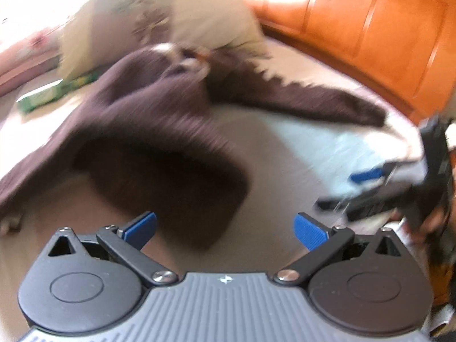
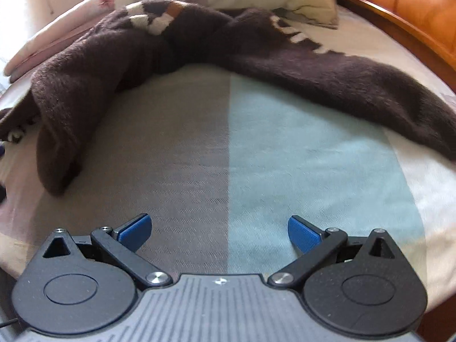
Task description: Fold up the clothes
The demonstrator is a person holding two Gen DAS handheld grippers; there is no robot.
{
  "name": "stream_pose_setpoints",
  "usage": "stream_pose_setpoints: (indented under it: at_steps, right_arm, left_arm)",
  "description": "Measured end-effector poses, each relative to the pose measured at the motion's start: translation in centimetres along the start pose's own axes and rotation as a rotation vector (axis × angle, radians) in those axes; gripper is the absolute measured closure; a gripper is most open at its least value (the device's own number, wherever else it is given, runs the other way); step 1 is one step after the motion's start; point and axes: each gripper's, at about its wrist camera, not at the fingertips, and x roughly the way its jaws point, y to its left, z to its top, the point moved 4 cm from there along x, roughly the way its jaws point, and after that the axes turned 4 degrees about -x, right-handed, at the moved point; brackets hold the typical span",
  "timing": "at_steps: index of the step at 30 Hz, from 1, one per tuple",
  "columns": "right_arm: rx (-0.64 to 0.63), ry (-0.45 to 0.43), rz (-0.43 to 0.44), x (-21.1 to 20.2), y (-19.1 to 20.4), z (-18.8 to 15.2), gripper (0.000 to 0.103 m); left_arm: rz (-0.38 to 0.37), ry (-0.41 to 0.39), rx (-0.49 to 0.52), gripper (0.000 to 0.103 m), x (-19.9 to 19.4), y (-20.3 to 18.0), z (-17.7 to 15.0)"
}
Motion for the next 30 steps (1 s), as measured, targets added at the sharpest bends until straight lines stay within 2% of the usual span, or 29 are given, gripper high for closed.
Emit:
stream_pose_setpoints:
  at_steps: [4,7,9,11,13,15,19,22,25,28,30]
  right_arm:
    - [0.022,-0.023,-0.017,-0.4,-0.2,-0.8,0.000]
    - [0.025,-0.041,-0.029,-0.5,-0.1,-1.1,0.000]
    - [0.005,-0.045,-0.047,-0.3,0.2,-1.2,0.000]
    - [-0.021,-0.047,-0.064,-0.3,0.6,-1.5,0.000]
    - [-0.033,-0.047,-0.072,-0.2,0.7,-1.5,0.000]
    - [-0.020,-0.049,-0.066,-0.3,0.6,-1.4,0.000]
    - [-0.008,-0.054,-0.061,-0.5,0.5,-1.5,0.000]
    - [-0.031,-0.051,-0.088,-0.3,0.9,-1.6,0.000]
    - [-0.067,-0.037,-0.126,0.1,1.5,-1.5,0.000]
    - [-0.068,-0.032,-0.136,0.1,1.5,-1.5,0.000]
    - [-0.066,-0.035,-0.131,0.1,1.4,-1.7,0.000]
  left_arm:
    - [-0.107,0.001,0.040,0.001,2.8,-4.0,3.9]
    - [-0.180,0.042,0.043,0.001,5.9,-6.3,5.4]
    - [-0.200,0.077,0.012,0.001,8.0,-6.5,5.9]
    - [-0.189,0.124,-0.034,0.001,10.2,-5.9,5.9]
    - [-0.151,0.160,-0.060,0.001,11.4,-4.8,5.5]
    - [-0.068,0.159,-0.047,0.001,11.3,-3.3,5.1]
    - [0.159,0.107,-0.001,0.001,9.3,1.6,5.7]
    - [0.194,0.094,-0.028,0.001,8.0,5.3,6.4]
    - [0.292,0.085,-0.015,0.001,7.6,7.8,6.8]
    - [0.458,0.074,0.049,0.000,7.9,9.8,7.1]
    - [0.425,0.078,0.004,0.000,7.4,11.7,7.3]
